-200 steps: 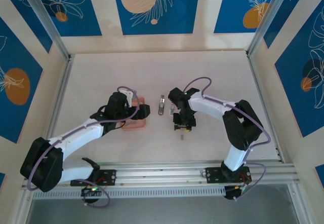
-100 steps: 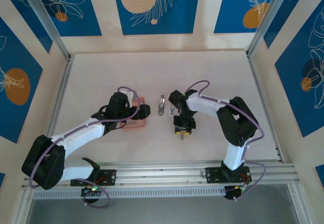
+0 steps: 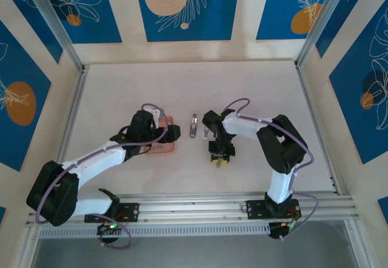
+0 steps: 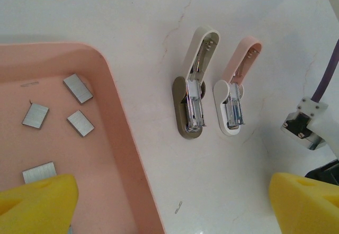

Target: Load the staples into the stapler

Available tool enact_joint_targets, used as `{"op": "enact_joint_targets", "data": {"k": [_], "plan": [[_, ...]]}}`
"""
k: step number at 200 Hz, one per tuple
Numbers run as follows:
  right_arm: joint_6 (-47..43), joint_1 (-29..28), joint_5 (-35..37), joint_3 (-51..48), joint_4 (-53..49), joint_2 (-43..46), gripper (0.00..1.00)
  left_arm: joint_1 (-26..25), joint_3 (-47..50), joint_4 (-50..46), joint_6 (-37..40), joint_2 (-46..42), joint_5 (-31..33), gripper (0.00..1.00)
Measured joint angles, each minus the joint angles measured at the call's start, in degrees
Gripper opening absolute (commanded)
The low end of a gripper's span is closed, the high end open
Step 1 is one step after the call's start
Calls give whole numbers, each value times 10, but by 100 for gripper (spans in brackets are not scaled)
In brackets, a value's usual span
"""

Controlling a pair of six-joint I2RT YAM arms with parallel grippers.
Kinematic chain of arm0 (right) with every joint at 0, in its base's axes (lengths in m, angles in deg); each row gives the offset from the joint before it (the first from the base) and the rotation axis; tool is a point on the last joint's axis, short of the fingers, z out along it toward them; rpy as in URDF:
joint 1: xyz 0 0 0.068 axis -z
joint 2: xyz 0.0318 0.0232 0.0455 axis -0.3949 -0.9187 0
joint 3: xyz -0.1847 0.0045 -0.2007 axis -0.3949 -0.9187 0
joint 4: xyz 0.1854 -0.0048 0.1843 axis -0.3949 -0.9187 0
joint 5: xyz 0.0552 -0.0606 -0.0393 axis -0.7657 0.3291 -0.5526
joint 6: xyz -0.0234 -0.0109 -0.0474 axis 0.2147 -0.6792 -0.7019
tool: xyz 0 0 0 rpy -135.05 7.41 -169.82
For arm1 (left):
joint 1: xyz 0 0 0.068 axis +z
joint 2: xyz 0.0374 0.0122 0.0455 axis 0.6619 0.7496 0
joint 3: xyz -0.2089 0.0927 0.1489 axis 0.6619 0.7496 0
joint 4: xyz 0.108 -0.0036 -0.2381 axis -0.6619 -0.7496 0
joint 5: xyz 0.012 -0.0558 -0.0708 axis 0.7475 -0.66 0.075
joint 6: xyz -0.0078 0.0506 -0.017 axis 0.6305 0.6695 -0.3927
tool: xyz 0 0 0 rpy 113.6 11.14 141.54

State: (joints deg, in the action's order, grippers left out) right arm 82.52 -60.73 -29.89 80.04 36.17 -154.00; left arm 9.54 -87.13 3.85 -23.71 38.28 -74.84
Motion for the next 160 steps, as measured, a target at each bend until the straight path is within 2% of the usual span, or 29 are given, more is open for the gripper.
{"op": "enact_joint_targets", "data": {"k": [45, 104, 160], "plan": [[0, 1, -2, -3, 1, -1, 19, 0, 0, 0, 0, 0, 0, 93], [3, 3, -2, -15, 12, 12, 17, 0, 0, 0, 0, 0, 0, 93], [33, -1, 40, -27, 39, 100, 17, 0, 14, 2, 1, -18, 20, 93]]}}
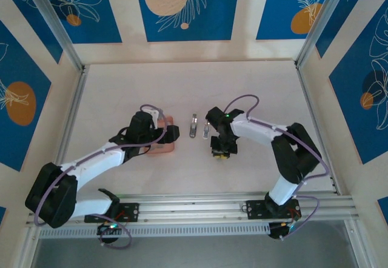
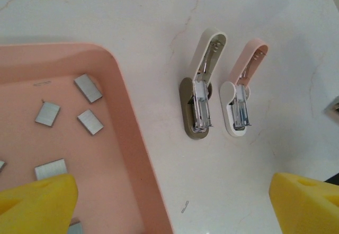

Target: Load the staples into the stapler

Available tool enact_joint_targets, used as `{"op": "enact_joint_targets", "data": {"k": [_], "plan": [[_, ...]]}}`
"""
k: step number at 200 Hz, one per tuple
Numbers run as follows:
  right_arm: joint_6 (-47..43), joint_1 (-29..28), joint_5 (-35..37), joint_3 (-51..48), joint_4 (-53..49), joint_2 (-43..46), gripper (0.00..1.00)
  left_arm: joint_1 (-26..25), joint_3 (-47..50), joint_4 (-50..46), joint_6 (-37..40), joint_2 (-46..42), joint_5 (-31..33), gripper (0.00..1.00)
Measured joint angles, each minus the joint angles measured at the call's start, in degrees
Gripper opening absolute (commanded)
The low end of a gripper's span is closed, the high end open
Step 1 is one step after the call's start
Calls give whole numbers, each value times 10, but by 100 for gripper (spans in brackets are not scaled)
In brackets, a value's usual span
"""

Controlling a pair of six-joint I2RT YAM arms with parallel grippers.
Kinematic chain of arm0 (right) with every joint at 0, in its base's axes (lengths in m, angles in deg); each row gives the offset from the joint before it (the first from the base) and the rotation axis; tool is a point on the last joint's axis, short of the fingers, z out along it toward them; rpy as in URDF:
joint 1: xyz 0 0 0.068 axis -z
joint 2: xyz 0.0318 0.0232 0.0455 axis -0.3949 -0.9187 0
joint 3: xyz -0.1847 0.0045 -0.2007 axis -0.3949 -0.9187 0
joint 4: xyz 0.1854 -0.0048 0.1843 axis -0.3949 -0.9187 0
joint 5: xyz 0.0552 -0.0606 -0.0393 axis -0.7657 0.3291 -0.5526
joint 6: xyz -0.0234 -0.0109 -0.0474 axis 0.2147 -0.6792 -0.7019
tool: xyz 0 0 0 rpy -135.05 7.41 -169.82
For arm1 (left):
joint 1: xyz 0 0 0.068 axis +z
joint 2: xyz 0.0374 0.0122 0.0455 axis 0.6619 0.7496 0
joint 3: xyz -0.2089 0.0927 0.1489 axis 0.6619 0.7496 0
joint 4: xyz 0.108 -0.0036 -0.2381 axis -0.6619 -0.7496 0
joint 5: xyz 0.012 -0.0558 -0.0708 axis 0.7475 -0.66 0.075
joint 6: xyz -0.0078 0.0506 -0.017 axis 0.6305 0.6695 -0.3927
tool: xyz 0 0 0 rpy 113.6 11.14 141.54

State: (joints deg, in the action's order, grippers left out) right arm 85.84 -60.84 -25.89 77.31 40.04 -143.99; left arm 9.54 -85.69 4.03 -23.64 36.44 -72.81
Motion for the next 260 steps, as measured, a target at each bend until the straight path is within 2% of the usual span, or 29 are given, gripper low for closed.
{"op": "enact_joint_targets", "data": {"k": [27, 90, 156, 219, 260], "plan": [[30, -7, 30, 0, 26, 27, 17, 0, 20, 15, 3, -32, 20, 93], [58, -26, 85, 38, 84, 7, 16, 0, 61, 76, 47, -74, 65, 100], [57, -32, 114, 96, 104, -39, 16, 5, 62, 122, 103, -68, 91, 100], [58, -42, 146, 121, 104, -49, 16, 31, 62, 139, 107, -12, 84, 100], [53, -48, 156, 164, 104, -90, 16, 40, 62, 139, 113, -6, 91, 100]]}}
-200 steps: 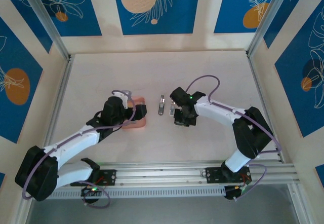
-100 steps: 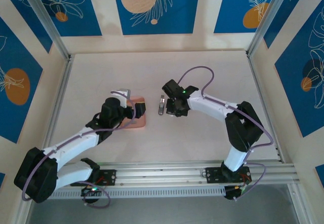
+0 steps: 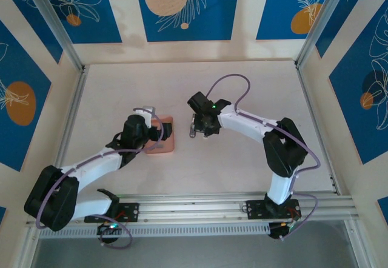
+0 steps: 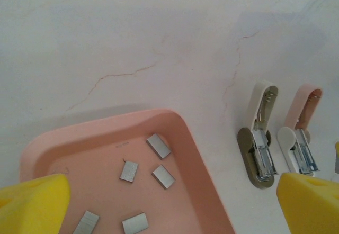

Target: Load the staples into the stapler

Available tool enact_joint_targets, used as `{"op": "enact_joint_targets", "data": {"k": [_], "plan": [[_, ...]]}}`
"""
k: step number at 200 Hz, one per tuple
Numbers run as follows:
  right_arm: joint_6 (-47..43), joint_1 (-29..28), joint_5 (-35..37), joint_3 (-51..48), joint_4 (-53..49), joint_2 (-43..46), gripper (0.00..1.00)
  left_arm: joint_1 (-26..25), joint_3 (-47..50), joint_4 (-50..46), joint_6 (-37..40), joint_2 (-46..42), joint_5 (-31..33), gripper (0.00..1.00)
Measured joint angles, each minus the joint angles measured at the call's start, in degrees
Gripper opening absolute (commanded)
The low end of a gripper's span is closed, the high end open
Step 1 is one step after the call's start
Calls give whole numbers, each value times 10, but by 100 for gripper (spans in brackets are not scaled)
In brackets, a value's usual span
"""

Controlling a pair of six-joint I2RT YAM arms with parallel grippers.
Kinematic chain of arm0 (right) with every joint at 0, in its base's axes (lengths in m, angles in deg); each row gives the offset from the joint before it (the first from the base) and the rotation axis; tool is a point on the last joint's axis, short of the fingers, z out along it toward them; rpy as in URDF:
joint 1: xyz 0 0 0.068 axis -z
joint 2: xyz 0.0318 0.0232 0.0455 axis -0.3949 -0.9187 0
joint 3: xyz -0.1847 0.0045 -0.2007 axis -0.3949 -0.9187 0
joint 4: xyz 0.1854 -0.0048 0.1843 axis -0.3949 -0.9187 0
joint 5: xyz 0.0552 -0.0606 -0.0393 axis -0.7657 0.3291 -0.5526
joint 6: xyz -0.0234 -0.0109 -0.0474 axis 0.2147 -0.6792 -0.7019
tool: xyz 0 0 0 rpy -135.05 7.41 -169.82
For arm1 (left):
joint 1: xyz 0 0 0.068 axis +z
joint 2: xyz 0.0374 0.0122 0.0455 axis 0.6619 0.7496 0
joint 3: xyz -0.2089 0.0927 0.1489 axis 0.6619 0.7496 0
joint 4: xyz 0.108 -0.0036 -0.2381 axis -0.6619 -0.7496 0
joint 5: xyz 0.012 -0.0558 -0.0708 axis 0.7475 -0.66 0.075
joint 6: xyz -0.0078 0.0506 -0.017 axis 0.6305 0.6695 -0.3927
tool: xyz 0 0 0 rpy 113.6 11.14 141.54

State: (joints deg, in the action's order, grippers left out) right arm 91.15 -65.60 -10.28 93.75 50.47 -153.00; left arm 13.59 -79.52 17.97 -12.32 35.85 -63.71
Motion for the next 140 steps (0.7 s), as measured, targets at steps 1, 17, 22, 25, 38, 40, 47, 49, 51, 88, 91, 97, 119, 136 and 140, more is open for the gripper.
{"op": "enact_joint_targets", "data": {"k": [1, 17, 22, 25, 38, 40, 47, 49, 51, 88, 91, 97, 119, 136, 140], "plan": [[0, 0, 0, 1, 0, -1, 16, 0, 0, 0, 1, 0, 0, 100], [-6, -3, 0, 24, 0, -23, 16, 0, -1, -1, 7, 3, 5, 99], [-7, -3, 0, 32, 0, -31, 16, 0, -2, -1, 8, 4, 6, 100], [-9, -3, 0, 36, 1, -35, 16, 0, -2, -1, 9, 5, 8, 100], [-11, -3, -1, 48, 4, -52, 16, 1, -3, -4, 9, 6, 15, 100], [-11, -3, -1, 50, 5, -54, 16, 1, -3, -4, 9, 6, 16, 100], [-13, -3, -3, 52, 9, -61, 16, 1, -3, -5, 9, 7, 19, 100], [-13, -3, -3, 52, 10, -63, 16, 1, -3, -5, 9, 8, 19, 100], [-13, -3, -3, 53, 10, -64, 16, 1, -3, -5, 9, 8, 20, 100], [-17, -3, -14, 56, 20, -88, 16, 5, -3, -11, 11, 14, 30, 99], [-18, -3, -14, 58, 19, -89, 16, 5, -3, -11, 11, 14, 30, 100], [-20, -3, -16, 61, 20, -92, 16, 5, -3, -11, 11, 15, 31, 100], [-22, -3, -18, 69, 24, -96, 16, 6, -3, -11, 13, 16, 33, 100], [-22, -3, -18, 70, 25, -96, 16, 6, -3, -11, 15, 16, 33, 100], [-22, -3, -18, 70, 25, -96, 16, 6, -3, -11, 15, 16, 33, 100]]}}
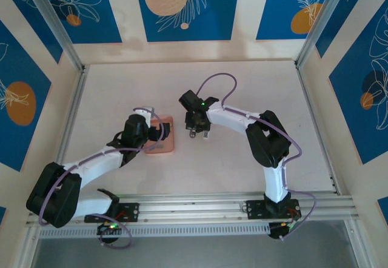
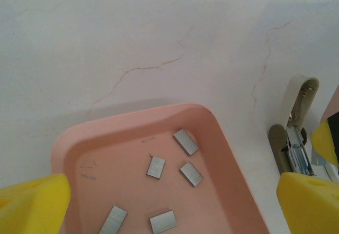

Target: Load the staples into the stapler

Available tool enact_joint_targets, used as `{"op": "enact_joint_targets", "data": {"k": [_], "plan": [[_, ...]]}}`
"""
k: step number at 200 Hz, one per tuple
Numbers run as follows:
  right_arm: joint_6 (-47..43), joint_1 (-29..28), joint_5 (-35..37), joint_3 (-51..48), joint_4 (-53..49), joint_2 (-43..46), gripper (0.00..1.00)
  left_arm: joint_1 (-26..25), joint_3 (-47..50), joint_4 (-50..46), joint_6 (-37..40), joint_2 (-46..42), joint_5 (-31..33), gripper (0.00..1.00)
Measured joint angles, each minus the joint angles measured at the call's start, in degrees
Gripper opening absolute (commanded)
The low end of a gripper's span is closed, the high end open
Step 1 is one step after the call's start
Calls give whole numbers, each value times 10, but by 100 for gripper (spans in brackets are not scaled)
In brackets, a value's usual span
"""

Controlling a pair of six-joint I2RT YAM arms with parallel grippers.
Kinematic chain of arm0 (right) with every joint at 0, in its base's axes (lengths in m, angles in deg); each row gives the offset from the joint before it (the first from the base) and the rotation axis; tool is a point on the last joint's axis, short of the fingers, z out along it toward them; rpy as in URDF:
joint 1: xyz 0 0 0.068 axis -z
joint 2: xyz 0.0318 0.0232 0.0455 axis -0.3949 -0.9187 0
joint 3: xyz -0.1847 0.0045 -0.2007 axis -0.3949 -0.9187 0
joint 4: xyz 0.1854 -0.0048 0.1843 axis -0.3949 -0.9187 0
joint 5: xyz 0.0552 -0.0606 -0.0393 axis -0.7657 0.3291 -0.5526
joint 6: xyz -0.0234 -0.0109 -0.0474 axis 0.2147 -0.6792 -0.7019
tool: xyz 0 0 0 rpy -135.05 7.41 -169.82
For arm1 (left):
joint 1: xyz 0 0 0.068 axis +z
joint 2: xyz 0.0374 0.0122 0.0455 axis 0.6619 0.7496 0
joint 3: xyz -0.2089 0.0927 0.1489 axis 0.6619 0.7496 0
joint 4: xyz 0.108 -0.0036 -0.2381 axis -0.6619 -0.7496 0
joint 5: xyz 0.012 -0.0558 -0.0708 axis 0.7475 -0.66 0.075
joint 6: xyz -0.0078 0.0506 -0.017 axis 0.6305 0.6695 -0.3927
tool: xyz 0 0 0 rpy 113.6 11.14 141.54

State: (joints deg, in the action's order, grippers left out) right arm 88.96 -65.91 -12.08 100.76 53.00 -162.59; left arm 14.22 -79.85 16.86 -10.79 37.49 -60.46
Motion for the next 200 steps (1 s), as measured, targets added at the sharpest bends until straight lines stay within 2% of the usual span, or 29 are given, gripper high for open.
{"op": "enact_joint_targets", "data": {"k": [200], "plan": [[-7, 0, -5, 22, -3, -23, 15, 1, -1, 0, 4, 1, 0, 100]]}}
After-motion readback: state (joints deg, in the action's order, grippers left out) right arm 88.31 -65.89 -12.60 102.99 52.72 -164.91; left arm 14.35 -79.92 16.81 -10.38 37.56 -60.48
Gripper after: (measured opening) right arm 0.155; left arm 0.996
